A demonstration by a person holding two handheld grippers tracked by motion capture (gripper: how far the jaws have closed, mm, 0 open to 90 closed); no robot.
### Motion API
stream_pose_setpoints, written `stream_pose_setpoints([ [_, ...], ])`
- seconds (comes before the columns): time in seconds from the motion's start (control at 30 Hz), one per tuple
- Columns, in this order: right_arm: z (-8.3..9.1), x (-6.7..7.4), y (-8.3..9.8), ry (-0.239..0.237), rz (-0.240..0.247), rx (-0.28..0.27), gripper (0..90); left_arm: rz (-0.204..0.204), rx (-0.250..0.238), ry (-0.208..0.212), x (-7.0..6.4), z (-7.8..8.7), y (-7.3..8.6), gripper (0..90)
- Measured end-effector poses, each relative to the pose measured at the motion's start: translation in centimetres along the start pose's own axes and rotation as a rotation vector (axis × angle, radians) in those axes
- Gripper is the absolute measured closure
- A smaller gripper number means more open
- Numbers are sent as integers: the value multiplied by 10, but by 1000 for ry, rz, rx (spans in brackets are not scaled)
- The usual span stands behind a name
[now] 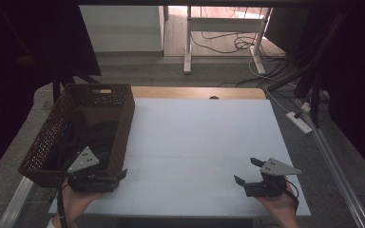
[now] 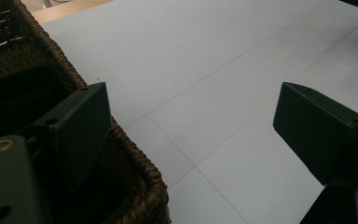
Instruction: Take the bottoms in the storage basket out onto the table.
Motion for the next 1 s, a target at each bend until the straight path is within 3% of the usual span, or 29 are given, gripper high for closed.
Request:
stream_pose_setpoints([
  [0.27, -4, 1, 4, -18, 14, 32, 113, 4, 6, 3, 1, -2, 1, 119],
  [0.37, -5, 2, 4, -28, 12, 26, 110, 4, -9, -15, 2, -1, 0, 127],
  [0.47, -3, 3, 2, -39, -6, 9, 112, 0, -3, -11, 1, -2, 1, 128],
  [1.0, -3, 2, 3, -48, -3, 12, 111, -5, 7, -9, 0, -5, 0, 127],
])
Point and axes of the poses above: each handheld gripper's, and its own axes: z roughly backward along the jaws, y roughly out of its underside, x roughly to its left, the point moved 6 cm from there along -z, roughly forward along the jaws, and after that the axes turned 1 degree about -x, right-handed, at the moved point
